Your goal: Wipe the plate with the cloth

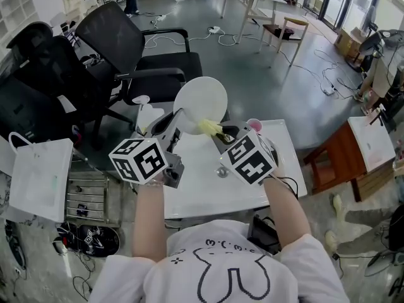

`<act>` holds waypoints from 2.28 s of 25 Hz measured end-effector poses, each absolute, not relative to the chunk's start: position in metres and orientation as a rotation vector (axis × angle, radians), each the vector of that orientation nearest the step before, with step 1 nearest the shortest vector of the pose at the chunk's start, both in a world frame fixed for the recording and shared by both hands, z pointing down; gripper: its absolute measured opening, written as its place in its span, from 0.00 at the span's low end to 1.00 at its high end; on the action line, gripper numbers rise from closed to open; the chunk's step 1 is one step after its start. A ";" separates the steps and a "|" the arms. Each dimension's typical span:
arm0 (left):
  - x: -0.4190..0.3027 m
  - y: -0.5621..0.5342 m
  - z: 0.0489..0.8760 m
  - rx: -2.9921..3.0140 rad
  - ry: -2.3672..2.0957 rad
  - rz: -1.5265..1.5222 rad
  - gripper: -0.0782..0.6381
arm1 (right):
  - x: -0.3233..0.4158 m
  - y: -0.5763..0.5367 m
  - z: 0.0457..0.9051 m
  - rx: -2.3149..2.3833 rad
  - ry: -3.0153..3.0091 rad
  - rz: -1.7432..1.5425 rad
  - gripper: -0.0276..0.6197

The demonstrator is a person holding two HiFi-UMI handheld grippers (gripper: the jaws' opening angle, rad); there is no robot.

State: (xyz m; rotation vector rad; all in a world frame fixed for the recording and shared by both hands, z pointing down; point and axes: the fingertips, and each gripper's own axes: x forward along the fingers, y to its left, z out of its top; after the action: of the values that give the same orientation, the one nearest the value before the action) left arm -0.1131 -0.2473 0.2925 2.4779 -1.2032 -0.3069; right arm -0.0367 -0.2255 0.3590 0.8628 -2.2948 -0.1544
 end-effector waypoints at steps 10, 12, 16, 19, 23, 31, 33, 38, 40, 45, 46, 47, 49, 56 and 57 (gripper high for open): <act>-0.109 -0.246 0.289 2.488 -1.178 -0.334 0.13 | -0.036 -0.251 0.276 1.058 -2.560 -0.126 0.12; -0.107 -0.246 0.288 2.495 -1.178 -0.326 0.13 | -0.037 -0.257 0.259 1.106 -2.597 -0.127 0.12; -0.103 -0.244 0.286 2.510 -1.171 -0.317 0.13 | -0.040 -0.267 0.243 1.154 -2.609 -0.137 0.12; -0.103 -0.243 0.284 2.516 -1.174 -0.315 0.13 | -0.044 -0.272 0.244 1.160 -2.589 -0.152 0.12; -0.105 -0.247 0.281 2.503 -1.182 -0.328 0.13 | -0.050 -0.274 0.253 1.118 -2.563 -0.147 0.12; -0.109 -0.250 0.286 2.479 -1.216 -0.332 0.13 | -0.060 -0.259 0.292 1.015 -2.492 -0.107 0.12; -0.110 -0.250 0.287 2.473 -1.221 -0.339 0.13 | -0.063 -0.252 0.303 0.981 -2.483 -0.088 0.12; -0.111 -0.253 0.287 2.479 -1.235 -0.332 0.13 | -0.071 -0.229 0.339 0.845 -2.432 -0.075 0.12; -0.111 -0.254 0.287 2.481 -1.242 -0.324 0.14 | -0.073 -0.220 0.352 0.798 -2.409 -0.072 0.12; -0.112 -0.256 0.289 2.475 -1.254 -0.322 0.13 | -0.071 -0.211 0.362 0.736 -2.410 -0.030 0.12; -0.112 -0.256 0.289 2.476 -1.256 -0.324 0.13 | -0.069 -0.211 0.360 0.731 -2.421 -0.022 0.12; -0.112 -0.256 0.289 2.476 -1.253 -0.330 0.13 | -0.067 -0.211 0.356 0.734 -2.435 -0.011 0.12; -0.114 -0.256 0.288 2.476 -1.241 -0.348 0.13 | -0.064 -0.214 0.343 0.760 -2.478 0.006 0.12; -0.111 -0.253 0.288 2.496 -1.225 -0.340 0.13 | -0.052 -0.246 0.274 0.988 -2.629 -0.030 0.12; -0.110 -0.252 0.287 2.500 -1.222 -0.338 0.13 | -0.051 -0.250 0.265 1.021 -2.637 -0.041 0.12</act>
State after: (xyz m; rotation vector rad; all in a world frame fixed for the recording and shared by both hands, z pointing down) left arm -0.1098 -0.2524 0.2871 2.5000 -1.2216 -0.3381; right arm -0.0507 -0.2504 0.2655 1.0209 -2.6372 -0.0413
